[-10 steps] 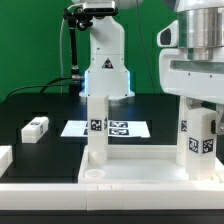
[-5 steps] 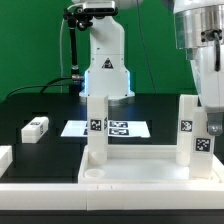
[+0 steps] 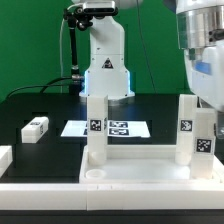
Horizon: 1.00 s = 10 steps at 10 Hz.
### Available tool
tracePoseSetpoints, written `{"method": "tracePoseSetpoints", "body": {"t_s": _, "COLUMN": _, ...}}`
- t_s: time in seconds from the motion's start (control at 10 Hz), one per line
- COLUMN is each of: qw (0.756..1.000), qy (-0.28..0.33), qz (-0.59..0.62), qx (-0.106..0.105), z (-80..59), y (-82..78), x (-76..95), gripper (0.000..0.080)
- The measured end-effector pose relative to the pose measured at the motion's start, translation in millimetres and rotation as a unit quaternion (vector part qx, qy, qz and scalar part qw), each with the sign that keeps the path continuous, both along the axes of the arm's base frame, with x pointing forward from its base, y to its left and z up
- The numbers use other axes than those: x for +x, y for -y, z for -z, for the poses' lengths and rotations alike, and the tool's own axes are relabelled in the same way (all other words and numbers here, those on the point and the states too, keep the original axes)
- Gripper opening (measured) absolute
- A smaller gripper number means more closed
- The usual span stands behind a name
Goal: Assemble desk
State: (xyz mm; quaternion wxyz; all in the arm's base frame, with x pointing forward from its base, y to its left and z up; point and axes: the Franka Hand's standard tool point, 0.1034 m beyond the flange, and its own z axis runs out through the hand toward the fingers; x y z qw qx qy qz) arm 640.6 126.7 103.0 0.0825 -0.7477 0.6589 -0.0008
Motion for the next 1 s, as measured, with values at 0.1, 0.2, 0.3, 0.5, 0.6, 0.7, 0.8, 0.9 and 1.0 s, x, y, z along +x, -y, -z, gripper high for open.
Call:
{"method": "tracePoseSetpoints", "body": {"t_s": 0.1, "qw": 0.999, "qy": 0.006, "qz": -0.034, "qx": -0.005, "z": 0.2, "y": -3.1, "x": -3.1, "gripper": 0.0648}}
{"method": "tracePoseSetpoints", "body": {"t_s": 0.2, "qw": 0.999, "qy": 0.014, "qz": -0.051, "qx": -0.009, "z": -0.8, "y": -3.6, "x": -6.6, "gripper": 0.0648}}
{"method": "tracePoseSetpoints", "body": {"t_s": 0.3, "qw": 0.997, "qy": 0.017, "qz": -0.080, "qx": -0.013, "z": -0.5, "y": -1.8, "x": -6.4, "gripper": 0.0648}}
{"method": "tracePoseSetpoints", "body": {"t_s": 0.5, "qw": 0.990, "qy": 0.023, "qz": -0.136, "qx": -0.020, "z": -0.4, "y": -0.9, "x": -6.2, "gripper": 0.0649}}
{"method": "tracePoseSetpoints", "body": {"t_s": 0.6, "qw": 0.977, "qy": 0.030, "qz": -0.210, "qx": -0.031, "z": -0.5, "y": 2.3, "x": -6.0, "gripper": 0.0649}}
{"method": "tracePoseSetpoints", "body": {"t_s": 0.7, "qw": 0.947, "qy": 0.037, "qz": -0.315, "qx": -0.049, "z": -1.4, "y": 10.1, "x": -4.7, "gripper": 0.0649}}
{"method": "tracePoseSetpoints", "body": {"t_s": 0.8, "qw": 0.920, "qy": 0.034, "qz": -0.385, "qx": -0.061, "z": 1.8, "y": 11.9, "x": -5.9, "gripper": 0.0649}}
{"method": "tracePoseSetpoints", "body": {"t_s": 0.9, "qw": 0.896, "qy": 0.027, "qz": -0.438, "qx": -0.071, "z": 5.4, "y": 10.7, "x": -5.5, "gripper": 0.0649}}
{"method": "tracePoseSetpoints", "body": {"t_s": 1.0, "qw": 0.887, "qy": 0.027, "qz": -0.454, "qx": -0.078, "z": 6.5, "y": 9.0, "x": -5.1, "gripper": 0.0649}}
